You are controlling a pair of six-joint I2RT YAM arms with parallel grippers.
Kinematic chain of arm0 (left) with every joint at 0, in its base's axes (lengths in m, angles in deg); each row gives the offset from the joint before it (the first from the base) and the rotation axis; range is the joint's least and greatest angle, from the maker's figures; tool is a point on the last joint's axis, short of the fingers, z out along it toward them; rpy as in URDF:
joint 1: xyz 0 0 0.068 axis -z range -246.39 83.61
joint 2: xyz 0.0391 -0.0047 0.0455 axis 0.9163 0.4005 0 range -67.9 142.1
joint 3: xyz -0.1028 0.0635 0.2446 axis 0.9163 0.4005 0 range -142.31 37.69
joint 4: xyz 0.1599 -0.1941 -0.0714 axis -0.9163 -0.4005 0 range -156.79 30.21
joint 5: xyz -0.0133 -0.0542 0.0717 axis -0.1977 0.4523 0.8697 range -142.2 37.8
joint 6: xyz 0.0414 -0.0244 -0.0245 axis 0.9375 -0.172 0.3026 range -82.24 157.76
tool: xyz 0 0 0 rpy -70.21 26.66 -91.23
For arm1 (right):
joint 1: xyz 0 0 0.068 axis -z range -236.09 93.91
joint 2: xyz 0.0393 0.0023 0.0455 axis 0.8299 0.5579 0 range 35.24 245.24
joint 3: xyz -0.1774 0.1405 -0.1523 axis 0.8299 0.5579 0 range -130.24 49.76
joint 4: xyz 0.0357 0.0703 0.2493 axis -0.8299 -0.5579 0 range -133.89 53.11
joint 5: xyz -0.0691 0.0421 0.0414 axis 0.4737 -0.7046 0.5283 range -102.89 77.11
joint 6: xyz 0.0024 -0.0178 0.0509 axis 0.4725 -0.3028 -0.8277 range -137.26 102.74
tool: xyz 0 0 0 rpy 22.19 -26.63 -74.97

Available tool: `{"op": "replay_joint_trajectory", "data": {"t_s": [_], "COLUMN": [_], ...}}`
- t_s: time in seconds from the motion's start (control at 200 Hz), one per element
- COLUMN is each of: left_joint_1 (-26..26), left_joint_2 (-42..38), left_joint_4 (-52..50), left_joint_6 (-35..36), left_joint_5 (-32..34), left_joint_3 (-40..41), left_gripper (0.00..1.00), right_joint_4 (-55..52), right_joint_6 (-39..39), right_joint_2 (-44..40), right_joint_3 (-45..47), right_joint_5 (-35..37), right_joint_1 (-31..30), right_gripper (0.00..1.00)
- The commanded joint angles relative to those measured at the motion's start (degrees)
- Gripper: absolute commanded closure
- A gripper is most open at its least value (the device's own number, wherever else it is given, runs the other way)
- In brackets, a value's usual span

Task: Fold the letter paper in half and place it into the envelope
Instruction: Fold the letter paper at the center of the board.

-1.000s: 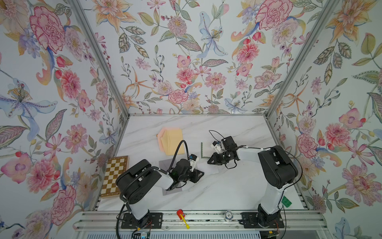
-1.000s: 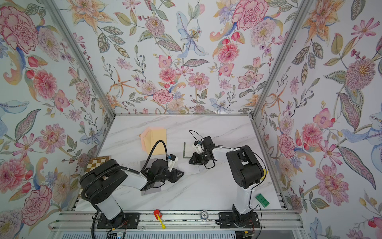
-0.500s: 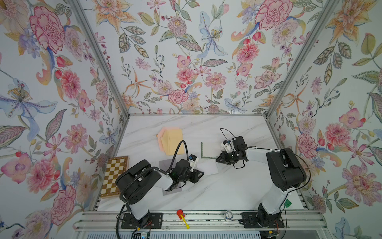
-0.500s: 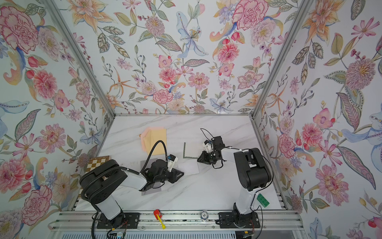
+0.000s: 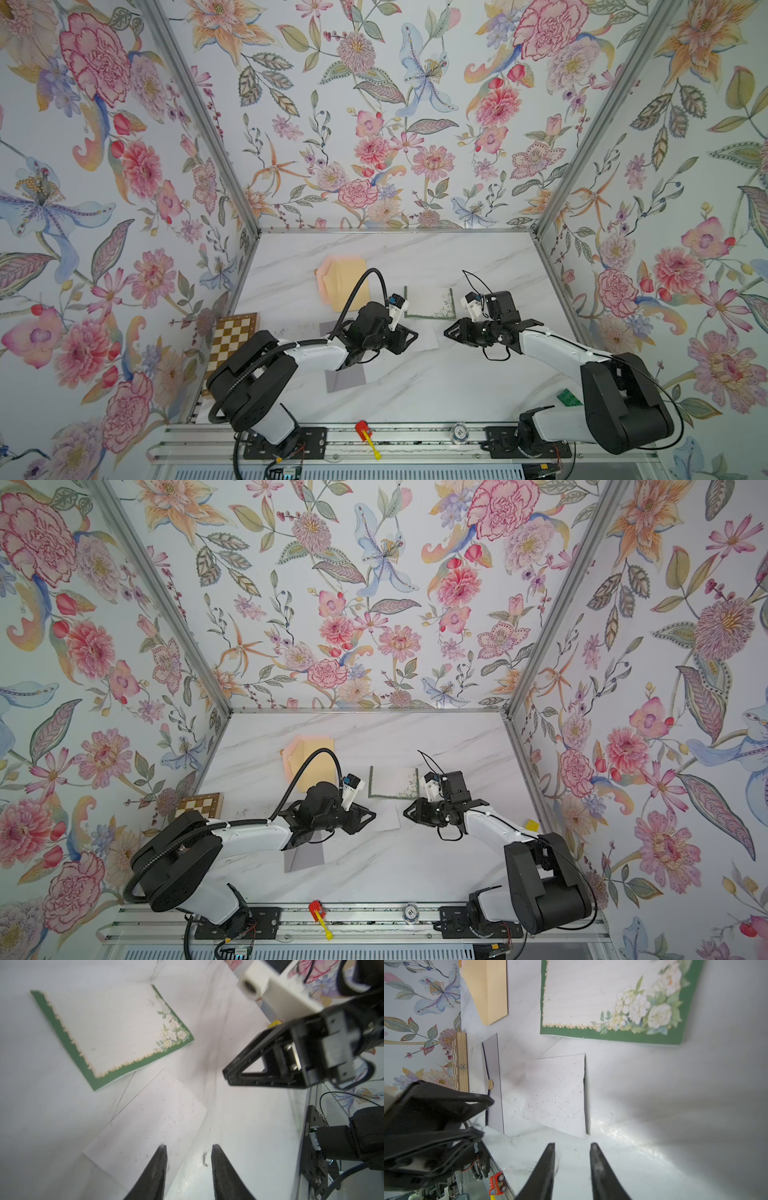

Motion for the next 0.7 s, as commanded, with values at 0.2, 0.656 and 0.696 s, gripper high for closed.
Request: {"op": "replay_joint_trajectory", "data": {"t_s": [0.2,0.656,0.696], "left_joint_1": [-2.6,-5.0,-5.4], "left_joint_2": [6.5,11.5,11.8], "left_joint_4": [-8.6,-8.7,-8.3], "left_joint_6": [7.9,9.9,10.1], "left_joint_5": [0.5,3.6,3.8], "left_joint_3": [-7.2,-9.7,-9.9], "left_gripper": [0.61,0.61,0.61], "right_joint_4": [12.7,27.9,29.8], "right_joint_6": [-16.6,-25.7,-26.6], "right_joint_2": [-4.6,5.4,6.5], "right_joint_3": [9.4,11.4,11.7], "right_joint_5": [1.6,4.4,4.2], "right_joint_1": [-7.4,-15.4,-15.5], "right_gripper": [0.64,0.63,0.64]}}
